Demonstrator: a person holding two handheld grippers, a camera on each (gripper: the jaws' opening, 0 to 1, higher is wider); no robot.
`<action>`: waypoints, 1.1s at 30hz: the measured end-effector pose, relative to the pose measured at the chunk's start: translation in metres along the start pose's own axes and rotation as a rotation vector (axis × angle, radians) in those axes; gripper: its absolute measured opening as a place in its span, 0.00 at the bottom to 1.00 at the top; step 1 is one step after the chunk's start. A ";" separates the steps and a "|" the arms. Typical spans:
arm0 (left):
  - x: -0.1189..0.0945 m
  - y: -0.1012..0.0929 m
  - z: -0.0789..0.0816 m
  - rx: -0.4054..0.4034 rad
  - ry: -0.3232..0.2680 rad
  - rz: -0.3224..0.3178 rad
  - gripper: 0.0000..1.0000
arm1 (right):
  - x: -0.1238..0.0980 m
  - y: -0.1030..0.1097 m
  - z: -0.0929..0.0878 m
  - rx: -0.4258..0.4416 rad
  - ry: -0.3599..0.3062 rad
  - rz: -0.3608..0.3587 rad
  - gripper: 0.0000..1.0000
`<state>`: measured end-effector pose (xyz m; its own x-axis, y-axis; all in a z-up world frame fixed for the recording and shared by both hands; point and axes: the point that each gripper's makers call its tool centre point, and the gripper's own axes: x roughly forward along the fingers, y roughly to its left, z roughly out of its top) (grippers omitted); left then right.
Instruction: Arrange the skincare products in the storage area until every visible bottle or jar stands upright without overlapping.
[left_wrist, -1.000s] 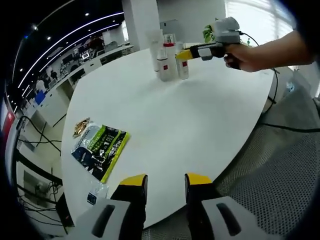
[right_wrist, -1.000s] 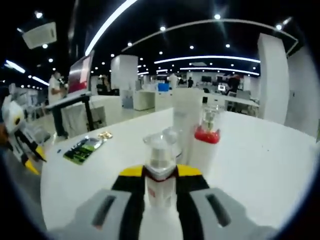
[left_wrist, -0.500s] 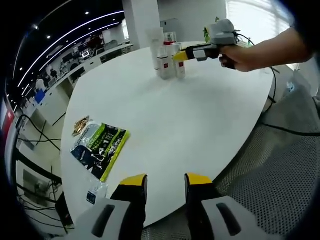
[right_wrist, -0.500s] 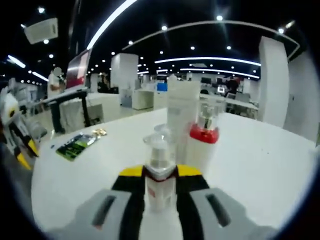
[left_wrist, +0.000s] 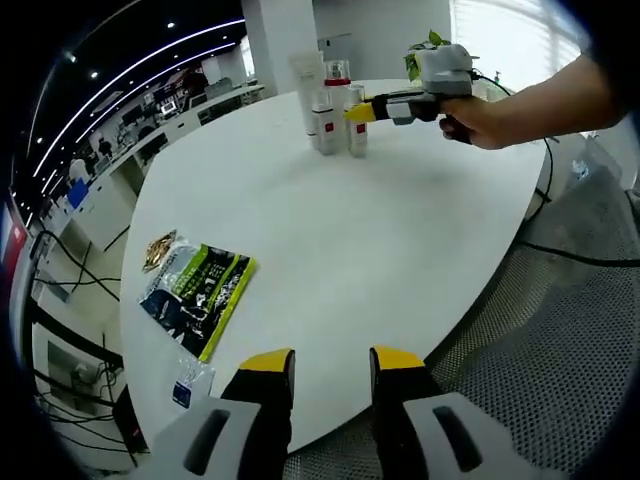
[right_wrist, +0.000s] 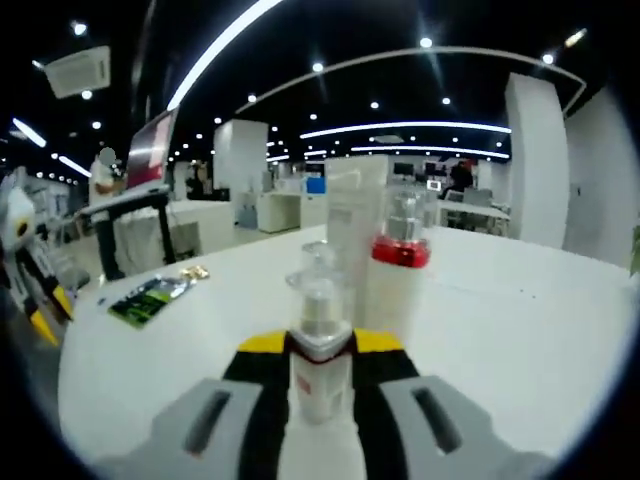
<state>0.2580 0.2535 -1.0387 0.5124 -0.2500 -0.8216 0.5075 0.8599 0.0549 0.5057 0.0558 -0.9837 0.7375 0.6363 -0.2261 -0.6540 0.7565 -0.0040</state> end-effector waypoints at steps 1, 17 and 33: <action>0.000 0.000 0.000 0.000 0.000 0.000 0.30 | 0.000 0.001 0.000 -0.010 0.001 0.003 0.21; 0.000 0.000 0.000 0.000 0.002 0.000 0.30 | 0.004 0.000 -0.013 0.042 0.096 -0.014 0.36; 0.000 0.000 -0.001 0.007 0.002 -0.004 0.28 | 0.001 0.002 -0.024 0.014 0.177 -0.016 0.21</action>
<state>0.2574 0.2534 -1.0390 0.5087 -0.2523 -0.8231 0.5142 0.8558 0.0555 0.5008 0.0540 -1.0076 0.7058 0.5889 -0.3938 -0.6393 0.7689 0.0041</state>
